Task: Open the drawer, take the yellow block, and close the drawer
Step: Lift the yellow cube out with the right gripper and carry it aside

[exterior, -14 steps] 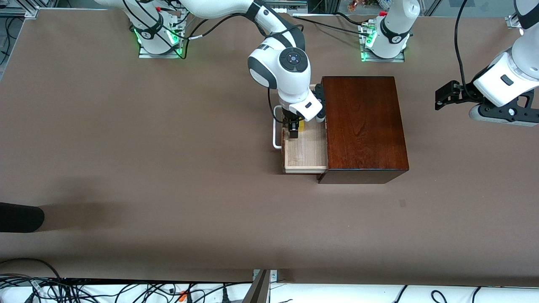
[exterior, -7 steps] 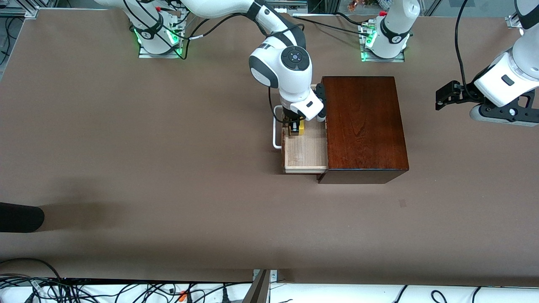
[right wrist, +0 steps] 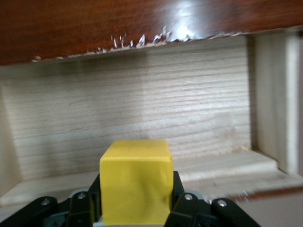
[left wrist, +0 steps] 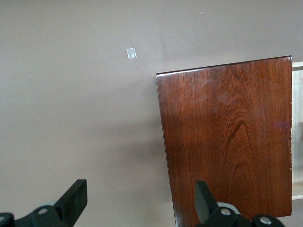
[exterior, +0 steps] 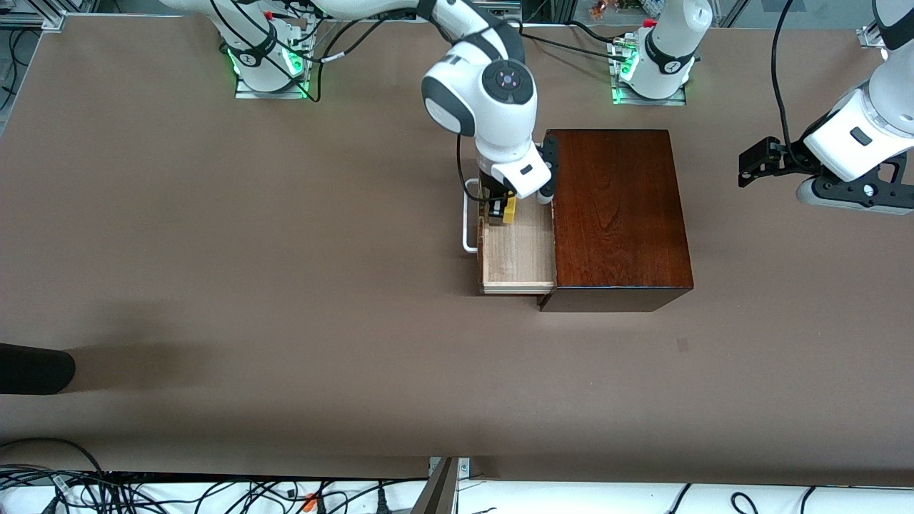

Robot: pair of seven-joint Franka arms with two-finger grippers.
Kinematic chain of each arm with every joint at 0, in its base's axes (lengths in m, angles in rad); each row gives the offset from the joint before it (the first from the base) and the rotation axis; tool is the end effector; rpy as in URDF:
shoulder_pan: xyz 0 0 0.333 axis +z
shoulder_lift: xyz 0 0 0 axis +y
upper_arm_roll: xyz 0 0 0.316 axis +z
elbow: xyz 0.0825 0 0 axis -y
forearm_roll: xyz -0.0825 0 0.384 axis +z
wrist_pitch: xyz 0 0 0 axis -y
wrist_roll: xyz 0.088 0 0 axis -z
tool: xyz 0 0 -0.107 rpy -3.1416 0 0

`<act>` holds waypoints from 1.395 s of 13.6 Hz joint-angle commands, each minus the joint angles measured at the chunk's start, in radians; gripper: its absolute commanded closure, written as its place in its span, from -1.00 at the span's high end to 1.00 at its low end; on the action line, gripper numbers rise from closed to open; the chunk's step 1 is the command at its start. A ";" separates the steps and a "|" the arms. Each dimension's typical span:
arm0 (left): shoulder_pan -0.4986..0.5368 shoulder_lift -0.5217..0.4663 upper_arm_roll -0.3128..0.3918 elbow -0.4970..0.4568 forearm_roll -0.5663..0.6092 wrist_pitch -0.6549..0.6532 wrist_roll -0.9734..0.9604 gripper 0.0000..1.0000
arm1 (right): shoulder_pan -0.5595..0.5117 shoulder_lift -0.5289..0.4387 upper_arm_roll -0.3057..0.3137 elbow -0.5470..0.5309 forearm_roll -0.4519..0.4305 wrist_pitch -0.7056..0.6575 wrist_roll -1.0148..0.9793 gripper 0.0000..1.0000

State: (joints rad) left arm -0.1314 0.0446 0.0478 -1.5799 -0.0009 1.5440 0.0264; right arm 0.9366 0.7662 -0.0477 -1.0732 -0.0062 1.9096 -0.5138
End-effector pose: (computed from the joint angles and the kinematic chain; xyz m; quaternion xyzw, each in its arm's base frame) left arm 0.5615 -0.0477 0.5931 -0.9977 0.0549 0.0402 0.0018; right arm 0.4739 0.6017 0.3810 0.7581 0.6509 0.0385 0.0123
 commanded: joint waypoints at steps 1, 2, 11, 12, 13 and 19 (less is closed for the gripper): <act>0.006 -0.006 -0.002 -0.003 0.005 -0.002 0.020 1.00 | -0.030 -0.068 -0.009 0.010 0.038 -0.084 0.020 -0.50; 0.007 -0.006 -0.002 -0.003 0.005 -0.002 0.020 1.00 | -0.060 -0.088 -0.011 0.010 0.063 -0.102 0.024 -0.50; -0.005 -0.006 -0.003 0.020 0.002 -0.002 0.018 1.00 | -0.468 -0.151 -0.004 0.001 0.198 -0.253 -0.032 -0.50; -0.008 -0.006 -0.005 0.023 0.002 -0.002 0.018 1.00 | -0.514 -0.151 -0.003 -0.001 0.204 -0.256 -0.032 -0.50; -0.008 -0.006 -0.011 0.023 0.002 0.001 0.020 1.00 | -0.554 -0.148 -0.003 -0.002 0.204 -0.267 -0.031 -0.51; -0.036 0.028 -0.019 0.072 -0.069 0.004 0.017 1.00 | -0.631 -0.171 -0.090 -0.126 0.184 -0.284 0.028 -0.52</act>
State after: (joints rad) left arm -0.1535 0.0485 0.0233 -1.5525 -0.0341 1.5528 0.0268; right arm 0.2973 0.6321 -0.1095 -1.1356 0.1751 1.6291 -0.5180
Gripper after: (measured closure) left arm 0.000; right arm 0.445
